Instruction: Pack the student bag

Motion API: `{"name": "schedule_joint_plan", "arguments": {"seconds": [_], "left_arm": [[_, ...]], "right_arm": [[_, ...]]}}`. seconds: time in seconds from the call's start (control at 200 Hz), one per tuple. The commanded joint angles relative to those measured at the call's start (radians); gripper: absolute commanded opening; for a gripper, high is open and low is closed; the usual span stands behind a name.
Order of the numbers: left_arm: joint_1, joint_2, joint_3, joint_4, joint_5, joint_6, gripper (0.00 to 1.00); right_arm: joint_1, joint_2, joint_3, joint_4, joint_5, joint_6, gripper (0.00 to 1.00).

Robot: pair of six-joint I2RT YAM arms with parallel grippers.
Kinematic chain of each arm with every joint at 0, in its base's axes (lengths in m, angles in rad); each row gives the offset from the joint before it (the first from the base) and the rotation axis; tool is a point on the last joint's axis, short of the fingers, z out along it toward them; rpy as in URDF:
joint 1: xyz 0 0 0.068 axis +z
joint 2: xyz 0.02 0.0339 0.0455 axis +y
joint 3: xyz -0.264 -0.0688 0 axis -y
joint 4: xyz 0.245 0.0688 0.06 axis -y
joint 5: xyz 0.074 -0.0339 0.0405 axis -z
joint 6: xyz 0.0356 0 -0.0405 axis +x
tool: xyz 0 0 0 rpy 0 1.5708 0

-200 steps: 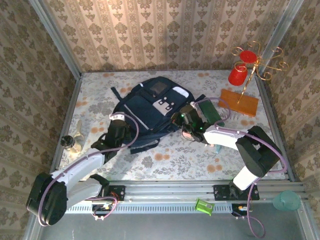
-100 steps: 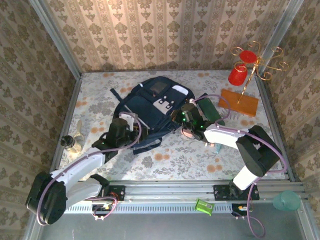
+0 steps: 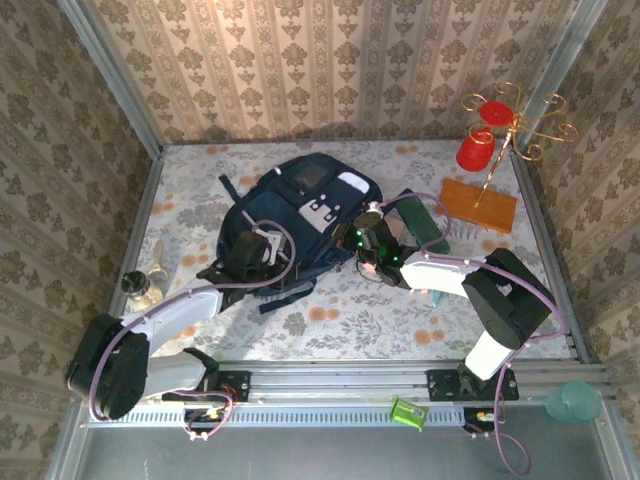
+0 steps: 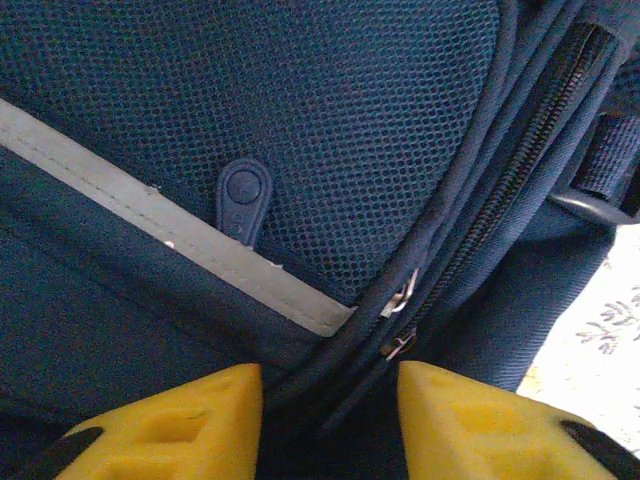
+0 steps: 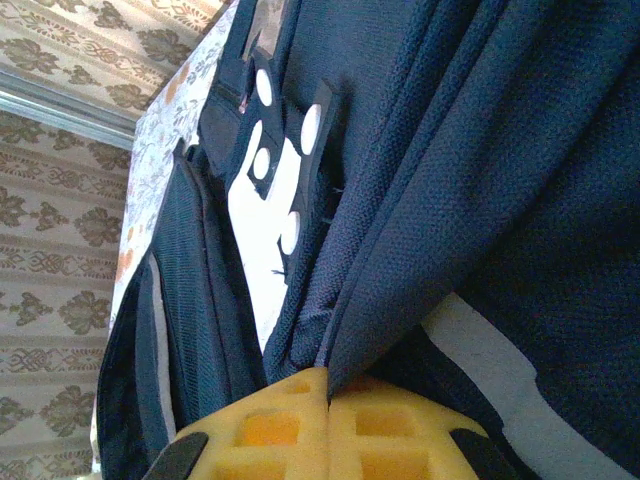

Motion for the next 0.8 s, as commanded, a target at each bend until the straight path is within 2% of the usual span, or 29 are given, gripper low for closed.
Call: {"name": "schedule_joint_plan", "arguments": {"seconds": [0.0, 0.08, 0.135, 0.355, 0.45, 0.605, 0.71, 0.795], "left_arm": [[0.032, -0.008, -0.03, -0.126, 0.09, -0.058, 0.43], [0.074, 0.01, -0.021, -0.134, 0.194, -0.086, 0.44], [0.083, 0.002, -0.014, -0.152, 0.207, -0.094, 0.44], [0.083, -0.111, 0.007, -0.21, 0.103, -0.133, 0.41], [0.075, -0.103, 0.023, -0.187, 0.107, -0.124, 0.41], [0.003, -0.112, 0.042, -0.078, 0.128, -0.132, 0.43], [-0.047, -0.131, 0.043, 0.014, 0.095, -0.112, 0.42], [-0.065, -0.103, 0.078, 0.005, 0.031, -0.067, 0.39]], "right_arm": [[0.01, 0.016, 0.023, 0.089, 0.014, 0.013, 0.0], [0.01, 0.019, 0.028, 0.083, 0.015, 0.013, 0.0], [0.01, 0.016, 0.029, 0.078, 0.017, 0.011, 0.0], [0.012, -0.001, 0.018, 0.07, 0.032, 0.01, 0.0], [0.019, 0.001, 0.012, 0.095, 0.024, 0.015, 0.0], [0.028, -0.006, -0.012, 0.197, -0.031, 0.02, 0.0], [0.042, -0.025, -0.008, 0.195, -0.03, 0.001, 0.0], [0.049, -0.026, -0.004, 0.19, -0.029, -0.008, 0.0]]}}
